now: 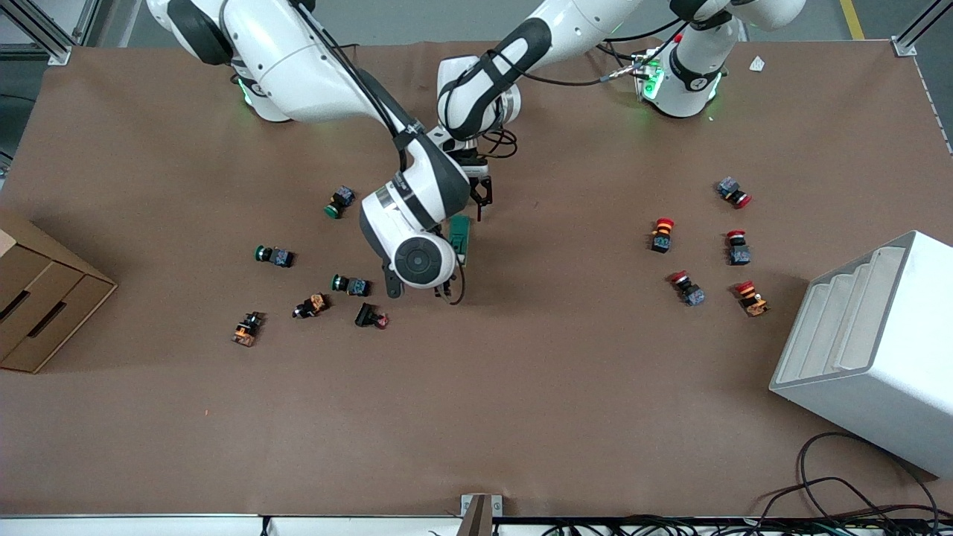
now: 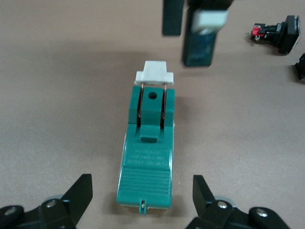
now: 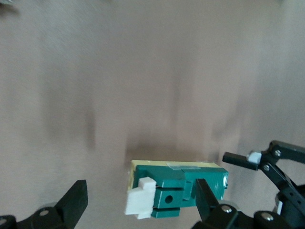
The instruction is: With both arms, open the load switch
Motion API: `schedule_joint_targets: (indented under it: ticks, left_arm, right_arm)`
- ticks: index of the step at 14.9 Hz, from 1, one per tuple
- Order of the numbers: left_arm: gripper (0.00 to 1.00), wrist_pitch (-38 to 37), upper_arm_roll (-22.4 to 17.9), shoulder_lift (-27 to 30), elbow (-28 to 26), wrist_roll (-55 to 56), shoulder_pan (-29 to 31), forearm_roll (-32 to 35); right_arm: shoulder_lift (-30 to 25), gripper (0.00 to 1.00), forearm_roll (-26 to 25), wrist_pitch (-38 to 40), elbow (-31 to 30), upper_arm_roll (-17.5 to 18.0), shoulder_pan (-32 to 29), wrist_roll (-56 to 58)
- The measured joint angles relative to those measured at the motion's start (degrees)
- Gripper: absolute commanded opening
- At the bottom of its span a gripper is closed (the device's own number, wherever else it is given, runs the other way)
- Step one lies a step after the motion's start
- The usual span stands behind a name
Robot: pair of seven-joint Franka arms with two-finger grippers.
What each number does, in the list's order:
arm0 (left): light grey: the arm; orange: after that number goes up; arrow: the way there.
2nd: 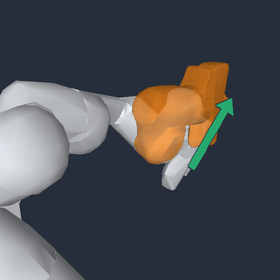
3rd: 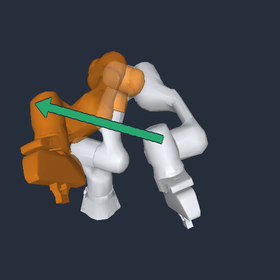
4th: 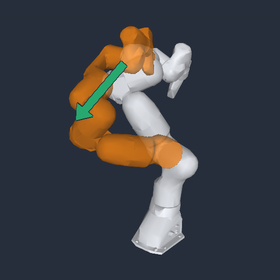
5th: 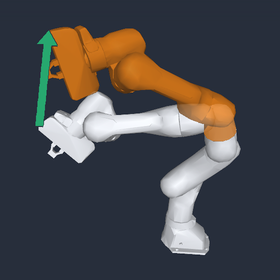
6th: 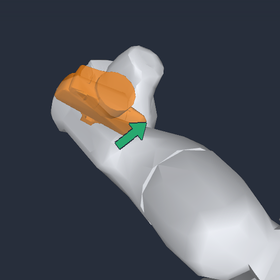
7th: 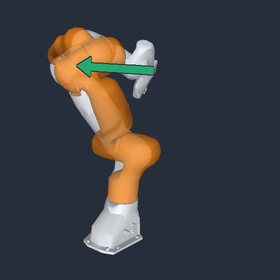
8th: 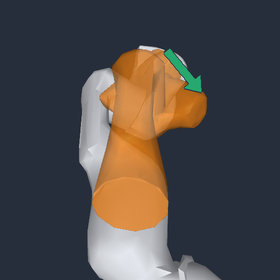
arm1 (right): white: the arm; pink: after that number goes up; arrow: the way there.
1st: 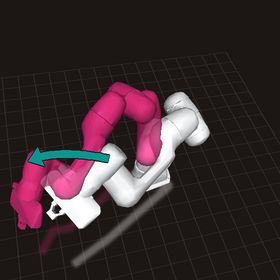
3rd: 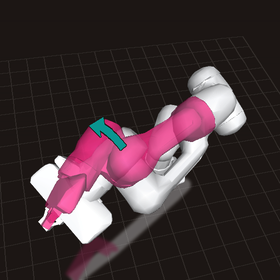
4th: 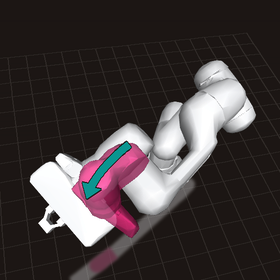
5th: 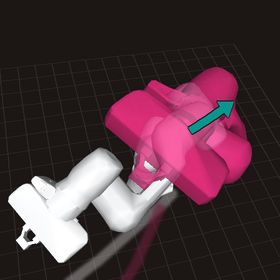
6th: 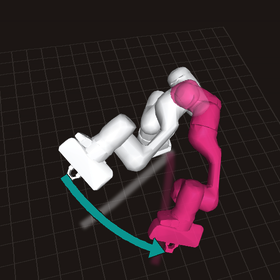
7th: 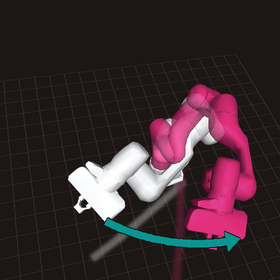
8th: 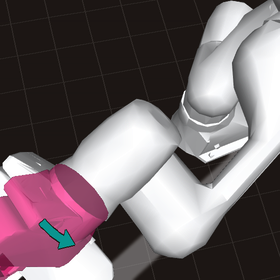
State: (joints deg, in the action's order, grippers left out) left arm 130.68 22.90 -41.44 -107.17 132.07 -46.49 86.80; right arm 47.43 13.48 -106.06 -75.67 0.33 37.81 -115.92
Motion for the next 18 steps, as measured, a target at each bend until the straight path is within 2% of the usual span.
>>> schedule_joint_targets:
  ticks: [5, 12, 18]
  left_arm:
    - [0.94, -2.46, -0.06, -2.43, 0.12, 5.33, -1.54, 5.8]
    - [0.96, -7.29, -0.2, -3.38, 0.15, 5.49, -4.16, 7.56]
    - [0.97, -11.21, -0.58, -4.36, -0.04, 9.83, -6.2, 10.0]
  right_arm:
    - [0.64, 1.0, 2.68, -0.03, 0.03, -0.22, 0.2, -0.33]
    - [1.07, 1.0, 3.0, 0.63, -0.55, -0.14, 2.17, -0.36]
    - [1.23, 1.0, 3.0, 2.01, -0.43, -0.45, 2.25, -0.36]
